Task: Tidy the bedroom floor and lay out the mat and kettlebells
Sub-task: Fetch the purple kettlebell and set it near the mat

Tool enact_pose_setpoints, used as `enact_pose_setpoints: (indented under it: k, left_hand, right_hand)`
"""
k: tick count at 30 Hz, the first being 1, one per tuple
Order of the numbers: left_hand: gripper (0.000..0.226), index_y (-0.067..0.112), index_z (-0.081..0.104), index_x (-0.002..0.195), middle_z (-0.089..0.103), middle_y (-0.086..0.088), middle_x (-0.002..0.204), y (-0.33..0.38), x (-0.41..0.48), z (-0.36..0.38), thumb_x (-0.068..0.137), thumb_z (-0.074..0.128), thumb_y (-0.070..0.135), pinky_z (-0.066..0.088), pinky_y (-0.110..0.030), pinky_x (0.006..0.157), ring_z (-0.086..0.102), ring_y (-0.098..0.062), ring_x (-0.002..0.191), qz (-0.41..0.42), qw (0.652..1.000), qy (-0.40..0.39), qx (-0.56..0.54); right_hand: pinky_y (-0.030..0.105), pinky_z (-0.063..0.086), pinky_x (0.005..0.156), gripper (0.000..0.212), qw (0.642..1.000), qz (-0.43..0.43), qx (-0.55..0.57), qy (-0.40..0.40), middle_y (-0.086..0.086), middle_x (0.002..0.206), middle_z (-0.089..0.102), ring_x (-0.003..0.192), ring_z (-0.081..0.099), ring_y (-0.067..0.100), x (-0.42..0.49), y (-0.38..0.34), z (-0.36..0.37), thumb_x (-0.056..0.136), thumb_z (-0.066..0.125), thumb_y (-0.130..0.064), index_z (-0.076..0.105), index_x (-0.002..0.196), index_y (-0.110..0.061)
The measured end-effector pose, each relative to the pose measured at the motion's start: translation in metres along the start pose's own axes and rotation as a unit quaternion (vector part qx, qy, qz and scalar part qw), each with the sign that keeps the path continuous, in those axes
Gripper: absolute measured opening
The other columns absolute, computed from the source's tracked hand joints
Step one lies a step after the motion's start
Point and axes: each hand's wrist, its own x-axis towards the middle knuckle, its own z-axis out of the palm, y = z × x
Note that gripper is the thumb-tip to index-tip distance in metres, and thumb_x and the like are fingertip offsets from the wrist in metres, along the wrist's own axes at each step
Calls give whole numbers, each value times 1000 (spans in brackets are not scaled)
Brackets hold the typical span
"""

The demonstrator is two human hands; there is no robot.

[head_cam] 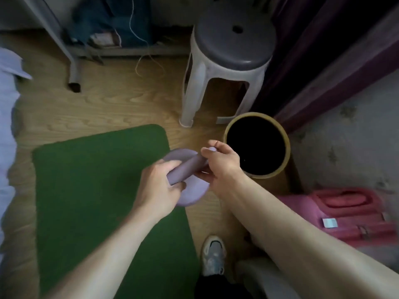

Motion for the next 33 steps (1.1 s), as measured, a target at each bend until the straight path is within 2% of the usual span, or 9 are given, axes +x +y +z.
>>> enact_pose_setpoints:
  k: [3, 10, 13, 16, 22, 26, 29, 31, 33]
  left_hand:
    - [38, 24, 76, 96, 65, 7, 82, -30, 28, 42, 67, 73, 0, 43, -19, 63, 60, -17, 77, 16, 1000, -7, 21]
    - [35, 22, 74, 94, 62, 3, 79, -84, 71, 104, 69, 68, -2, 46, -32, 65, 60, -22, 77, 39, 997, -44, 48]
    - [37, 23, 74, 98, 58, 3, 82, -95, 84, 123, 71, 67, -2, 38, -27, 66, 58, -20, 80, 41, 996, -59, 56]
    - [37, 23, 74, 97, 62, 1, 87, -104, 99, 136, 72, 67, -3, 47, -33, 75, 59, -23, 85, 53, 993, -78, 73]
    - [33, 20, 73, 96, 66, -2, 91, -114, 118, 150, 71, 70, -1, 50, -38, 79, 61, -25, 87, 49, 993, -82, 76]
    - [36, 21, 73, 100, 66, -1, 95, -123, 126, 162, 73, 69, -2, 48, -34, 84, 61, -26, 96, 42, 992, -90, 72]
    - [40, 20, 70, 114, 67, -7, 116, -128, 129, 168, 80, 67, 0, 35, -29, 99, 54, -29, 122, 29, 992, -90, 82]
    - [41, 18, 66, 122, 63, -11, 126, -127, 130, 167, 83, 65, 2, 30, -28, 103, 49, -31, 128, 24, 991, -93, 94]
    - [42, 17, 63, 126, 60, -10, 130, -122, 127, 160, 85, 65, 6, 32, -30, 105, 48, -31, 128, 6, 992, -86, 95]
  right_hand:
    - [44, 58, 58, 20, 999, 32, 16, 14, 7, 95, 63, 94, 63, 29, 53, 22, -9, 94, 60, -1, 60, 105, -17]
    - [45, 57, 62, 30, 998, 48, 16, 27, 17, 118, 60, 111, 62, 37, 136, 64, -19, 95, 60, -1, 57, 123, -11]
    - [51, 55, 74, 32, 995, 57, 62, 45, 13, 112, 61, 116, 59, 39, 158, 75, -22, 96, 57, 1, 57, 125, -11]
    - [55, 53, 85, 33, 992, 57, 98, 63, 11, 107, 60, 116, 59, 40, 174, 84, -24, 96, 56, 2, 57, 126, -12]
    - [51, 54, 81, 32, 990, 48, 112, 67, 14, 112, 61, 115, 60, 38, 196, 90, -27, 94, 59, 3, 58, 122, -12]
    - [45, 54, 76, 32, 991, 44, 112, 64, 16, 119, 60, 117, 60, 40, 210, 100, -28, 93, 59, 4, 57, 118, -16]
    - [37, 56, 68, 45, 992, 46, 109, 42, 17, 123, 60, 102, 63, 32, 214, 102, -29, 91, 62, 2, 54, 133, -13]
    - [37, 57, 66, 46, 993, 58, 102, 16, 18, 126, 63, 89, 64, 28, 211, 95, -29, 91, 63, -4, 54, 135, -10]
    - [37, 58, 67, 41, 993, 78, 89, 5, 20, 123, 65, 88, 65, 27, 202, 84, -29, 92, 62, -9, 56, 133, -5]
